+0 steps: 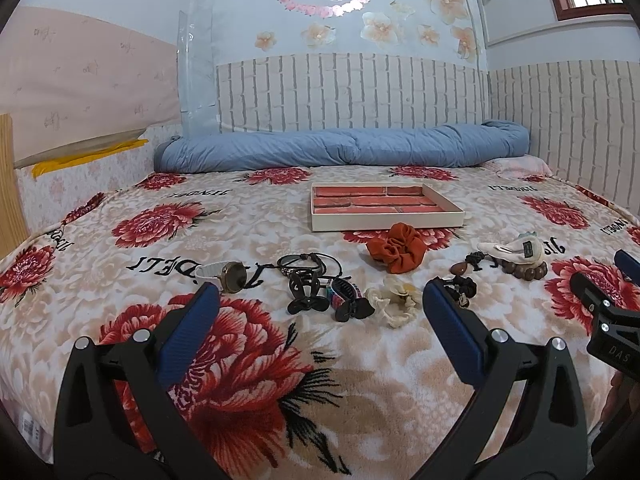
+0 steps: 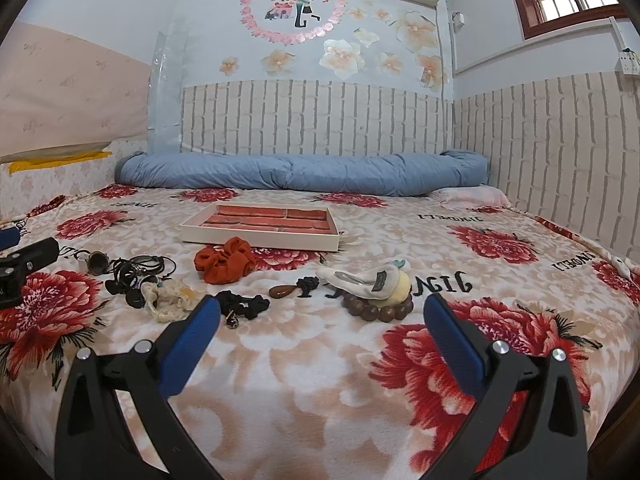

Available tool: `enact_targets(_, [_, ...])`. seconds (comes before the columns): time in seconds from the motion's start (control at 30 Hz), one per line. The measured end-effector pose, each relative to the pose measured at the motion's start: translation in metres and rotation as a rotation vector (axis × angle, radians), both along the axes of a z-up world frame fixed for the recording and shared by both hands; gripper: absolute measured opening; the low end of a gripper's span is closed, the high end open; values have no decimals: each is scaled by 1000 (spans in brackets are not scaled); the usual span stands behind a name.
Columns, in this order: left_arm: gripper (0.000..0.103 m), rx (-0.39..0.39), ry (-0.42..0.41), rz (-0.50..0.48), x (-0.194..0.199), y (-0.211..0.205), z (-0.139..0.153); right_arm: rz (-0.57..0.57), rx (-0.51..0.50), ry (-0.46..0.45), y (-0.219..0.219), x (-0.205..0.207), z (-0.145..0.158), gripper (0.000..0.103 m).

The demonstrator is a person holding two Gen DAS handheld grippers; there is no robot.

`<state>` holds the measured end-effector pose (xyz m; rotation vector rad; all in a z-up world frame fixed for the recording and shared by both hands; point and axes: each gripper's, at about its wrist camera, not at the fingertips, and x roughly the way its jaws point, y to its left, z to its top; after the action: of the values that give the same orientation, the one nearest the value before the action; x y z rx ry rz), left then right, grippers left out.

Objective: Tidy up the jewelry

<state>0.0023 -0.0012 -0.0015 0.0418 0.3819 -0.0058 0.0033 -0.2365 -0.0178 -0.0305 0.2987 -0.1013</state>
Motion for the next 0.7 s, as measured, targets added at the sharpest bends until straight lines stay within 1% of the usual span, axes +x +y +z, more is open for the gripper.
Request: enact_targets(0.7, [98, -1, -1, 0, 1, -1, 3, -1, 7, -2, -4, 2, 0, 99])
